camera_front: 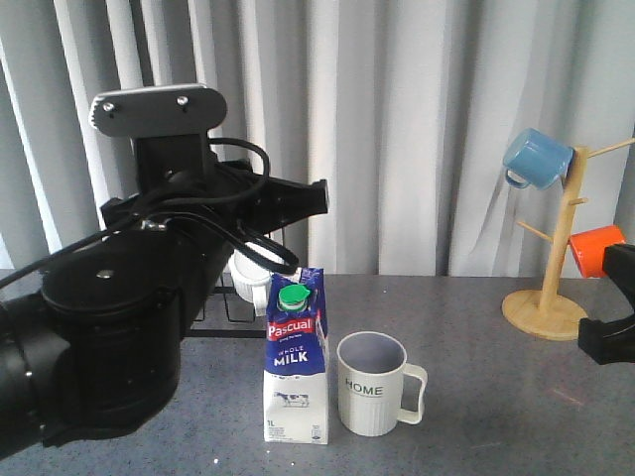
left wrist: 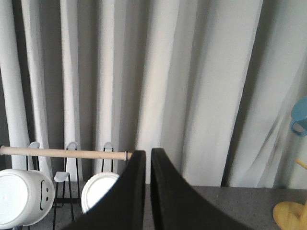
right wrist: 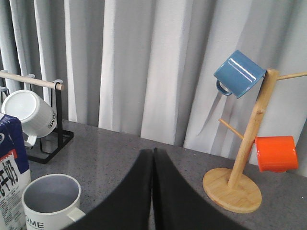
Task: Place milk next to cup
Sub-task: 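Open the left gripper and raise it away from the carton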
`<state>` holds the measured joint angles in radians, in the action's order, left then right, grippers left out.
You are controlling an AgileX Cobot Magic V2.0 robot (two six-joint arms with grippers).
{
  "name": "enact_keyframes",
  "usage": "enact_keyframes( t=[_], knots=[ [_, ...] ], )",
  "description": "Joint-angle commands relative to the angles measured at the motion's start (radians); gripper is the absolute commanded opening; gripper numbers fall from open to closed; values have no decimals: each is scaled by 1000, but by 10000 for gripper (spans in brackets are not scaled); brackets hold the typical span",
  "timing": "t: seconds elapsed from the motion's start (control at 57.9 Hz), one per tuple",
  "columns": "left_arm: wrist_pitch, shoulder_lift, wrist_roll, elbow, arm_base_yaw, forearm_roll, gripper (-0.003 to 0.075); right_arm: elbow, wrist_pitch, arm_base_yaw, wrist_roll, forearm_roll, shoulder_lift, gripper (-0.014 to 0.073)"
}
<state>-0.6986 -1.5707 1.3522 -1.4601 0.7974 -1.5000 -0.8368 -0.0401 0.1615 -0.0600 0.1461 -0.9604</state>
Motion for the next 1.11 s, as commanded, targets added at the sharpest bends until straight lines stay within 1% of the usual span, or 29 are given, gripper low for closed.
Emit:
enact_keyframes(
  t=[0.0, 0.104, 0.138, 0.207, 0.259, 0.311, 0.363, 0.397, 0.484, 0.605, 0.657, 0.691, 0.708, 0.726, 0.76, 0.778, 0.795, 0.812, 0.829, 0.847, 0.864, 0.881, 0.899, 0.916, 0.933, 0.95, 1.002, 1.037, 1.089],
  knots=[
    [-1, 53, 6, -24, 4, 47, -8, -32, 68, -7, 3, 7, 10, -8],
    [22, 53, -11, -24, 4, 45, -8, -32, 68, -7, 3, 7, 10, -8],
    [59, 53, -23, -26, 4, 57, -8, -32, 68, -7, 3, 7, 10, -8],
    [151, 53, -38, -52, 4, 135, -8, -32, 68, -7, 3, 7, 10, -8],
    [250, 53, -55, -89, 4, 203, -8, -32, 68, -7, 3, 7, 10, -8],
    [389, 53, -64, -132, 14, 264, -8, -32, 68, -7, 3, 7, 10, -8],
    [544, 49, -68, -170, 10, 295, -8, -32, 68, -7, 3, 7, 10, -8],
    [614, 42, -66, -177, 5, 304, -8, -32, 68, -7, 3, 7, 10, -8],
    [666, 35, -66, -159, 6, 310, -7, -32, 68, -7, 3, 7, 10, -8],
    [722, 51, -81, -67, 16, 321, -7, -32, 68, -5, 3, 7, 10, -8],
    [737, 63, -138, -16, 16, 392, -7, -32, 68, -3, 3, 7, 10, -8],
    [743, 68, -212, 20, 16, 481, -7, -32, 68, -3, 3, 7, 10, -8],
    [745, 73, -272, 41, 16, 527, -7, -32, 68, -3, 3, 7, 10, -8],
    [750, 73, -318, 55, 16, 599, -7, -32, 68, -3, 3, 7, 10, -8],
    [761, 81, -461, 85, 16, 727, -7, -32, 68, -3, 3, 7, 10, -8],
    [767, 82, -560, 102, 16, 782, -7, -32, 68, -3, 3, 7, 10, -8],
    [776, 85, -630, 113, 16, 869, -7, -32, 68, -3, 3, 7, 10, -8],
    [783, 91, -740, 128, 15, 929, -7, -32, 68, -3, 3, 7, 10, -8],
    [794, 96, -815, 138, 13, 1023, -7, -32, 68, -3, 3, 7, 10, -8],
    [802, 102, -929, 152, 10, 1087, -7, -32, 68, -3, 3, 7, 10, -8],
    [814, 107, -1005, 161, 7, 1183, -7, -32, 68, -3, 3, 7, 10, -8],
    [824, 117, -1119, 174, 3, 1248, -7, -32, 68, -3, 3, 7, 10, -8],
    [837, 124, -1193, 182, 0, 1343, -7, -32, 68, -3, 3, 7, 10, -8],
    [845, 134, -1300, 194, -5, 1406, -7, -32, 68, -3, 3, 7, 10, -8],
    [856, 142, -1369, 202, -9, 1500, -7, -32, 68, -3, 3, 7, 10, -8],
    [869, 154, -1468, 214, -13, 1556, -7, -32, 68, -3, 3, 7, 10, -8],
    [888, 194, -1698, 249, -24, 1769, -7, -32, 68, -3, 3, 7, 10, -8],
    [897, 227, -1804, 275, -32, 1872, -7, -32, 68, -4, 3, 7, 10, -8],
    [905, 283, -1900, 318, -47, 1967, -7, -32, 69, -4, 3, 7, 10, -8]
  ],
)
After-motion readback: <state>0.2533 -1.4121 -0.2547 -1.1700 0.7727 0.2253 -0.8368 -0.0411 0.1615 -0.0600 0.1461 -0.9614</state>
